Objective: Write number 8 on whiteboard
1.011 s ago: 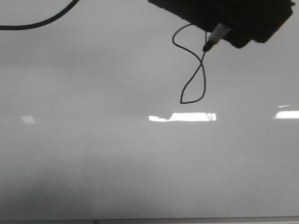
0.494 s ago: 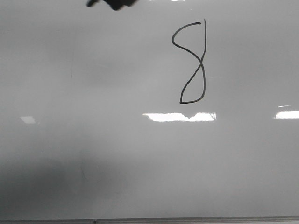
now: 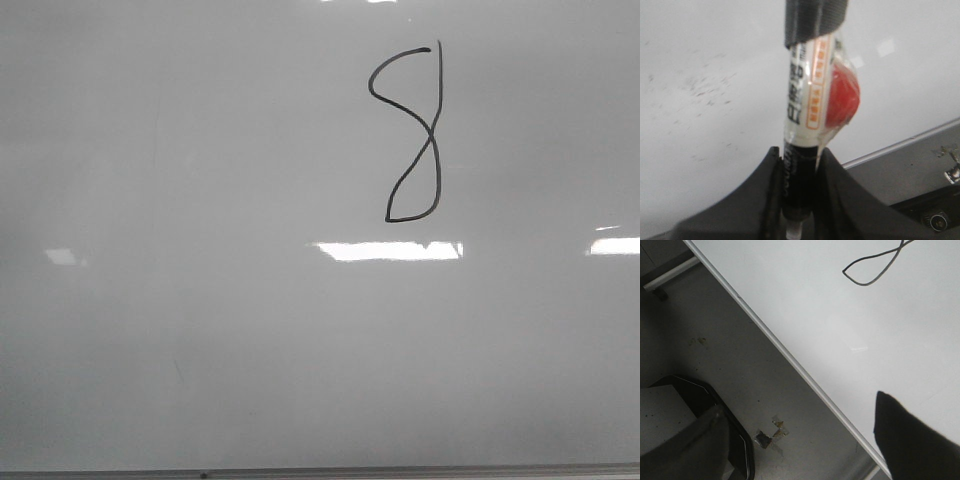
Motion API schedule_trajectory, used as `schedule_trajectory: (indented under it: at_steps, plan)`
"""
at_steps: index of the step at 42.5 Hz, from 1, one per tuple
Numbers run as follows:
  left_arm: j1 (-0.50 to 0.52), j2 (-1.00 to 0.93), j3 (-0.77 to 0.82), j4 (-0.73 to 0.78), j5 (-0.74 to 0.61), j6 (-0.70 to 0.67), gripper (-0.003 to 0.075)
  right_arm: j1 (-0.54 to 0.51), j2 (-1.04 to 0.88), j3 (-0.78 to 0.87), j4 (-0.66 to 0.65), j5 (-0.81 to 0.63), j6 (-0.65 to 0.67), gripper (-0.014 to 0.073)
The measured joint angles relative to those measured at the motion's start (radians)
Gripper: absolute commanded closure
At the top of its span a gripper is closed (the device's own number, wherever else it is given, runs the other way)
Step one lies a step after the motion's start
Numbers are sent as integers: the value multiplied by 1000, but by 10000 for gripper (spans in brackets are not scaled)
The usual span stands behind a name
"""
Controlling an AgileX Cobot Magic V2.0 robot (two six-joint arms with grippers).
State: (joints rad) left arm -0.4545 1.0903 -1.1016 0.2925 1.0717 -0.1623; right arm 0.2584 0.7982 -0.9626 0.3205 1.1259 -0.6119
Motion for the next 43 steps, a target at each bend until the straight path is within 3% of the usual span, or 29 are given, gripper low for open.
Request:
schedule_trajectory:
  at_steps: [13,20,32,43]
  plan:
    - [244,20,233,25,-326,-155,730,0,0,0,-1,-8,0,-18]
    - [336,90,264,25,-456,-176,730,0,0,0,-1,-9,0,-18]
    - [353,253,264,25,-627,-176,729,0,0,0,-2,-9,2,-18]
    - [353,379,184,25,-592,-176,717,0,0,0,-2,-11,2,-18]
